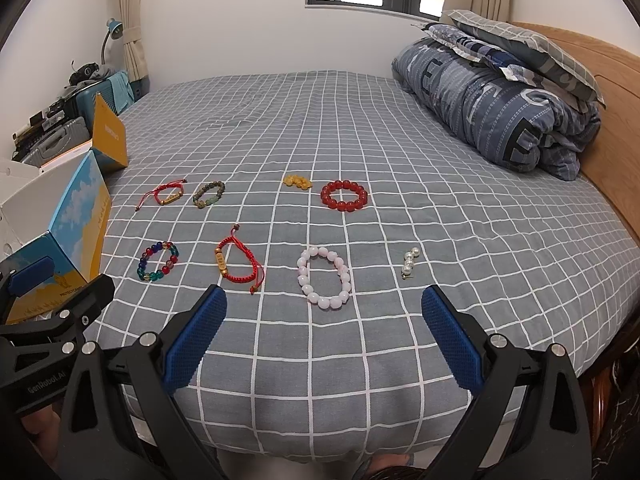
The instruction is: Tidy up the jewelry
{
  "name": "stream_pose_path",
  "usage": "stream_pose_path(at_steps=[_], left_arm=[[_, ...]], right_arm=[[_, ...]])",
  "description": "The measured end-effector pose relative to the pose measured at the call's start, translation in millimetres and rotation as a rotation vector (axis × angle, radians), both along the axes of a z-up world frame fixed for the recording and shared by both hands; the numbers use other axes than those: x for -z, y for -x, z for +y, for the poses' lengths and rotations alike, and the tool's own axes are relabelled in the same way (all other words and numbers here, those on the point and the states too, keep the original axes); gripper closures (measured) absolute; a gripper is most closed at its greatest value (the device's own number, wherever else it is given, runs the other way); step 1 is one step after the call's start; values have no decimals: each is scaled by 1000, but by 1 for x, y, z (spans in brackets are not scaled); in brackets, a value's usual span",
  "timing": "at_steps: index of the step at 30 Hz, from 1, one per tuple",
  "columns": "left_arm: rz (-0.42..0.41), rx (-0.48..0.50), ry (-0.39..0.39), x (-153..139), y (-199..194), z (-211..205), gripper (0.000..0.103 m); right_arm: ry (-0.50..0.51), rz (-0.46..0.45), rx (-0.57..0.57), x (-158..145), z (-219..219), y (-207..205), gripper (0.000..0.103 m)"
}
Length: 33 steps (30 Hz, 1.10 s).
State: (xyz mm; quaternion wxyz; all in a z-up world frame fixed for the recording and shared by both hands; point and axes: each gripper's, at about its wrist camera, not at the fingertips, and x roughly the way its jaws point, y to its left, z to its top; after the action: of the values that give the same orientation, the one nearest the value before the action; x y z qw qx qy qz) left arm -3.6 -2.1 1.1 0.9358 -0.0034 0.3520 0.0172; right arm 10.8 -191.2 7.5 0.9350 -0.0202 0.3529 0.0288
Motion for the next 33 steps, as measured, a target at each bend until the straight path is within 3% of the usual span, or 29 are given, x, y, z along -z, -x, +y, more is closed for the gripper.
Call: stream_pose_path(at_steps=[33], left_arm=[[4, 1, 8, 1, 0, -2, 6]], right_arm=[[-1, -2, 3, 1, 1, 0, 10]])
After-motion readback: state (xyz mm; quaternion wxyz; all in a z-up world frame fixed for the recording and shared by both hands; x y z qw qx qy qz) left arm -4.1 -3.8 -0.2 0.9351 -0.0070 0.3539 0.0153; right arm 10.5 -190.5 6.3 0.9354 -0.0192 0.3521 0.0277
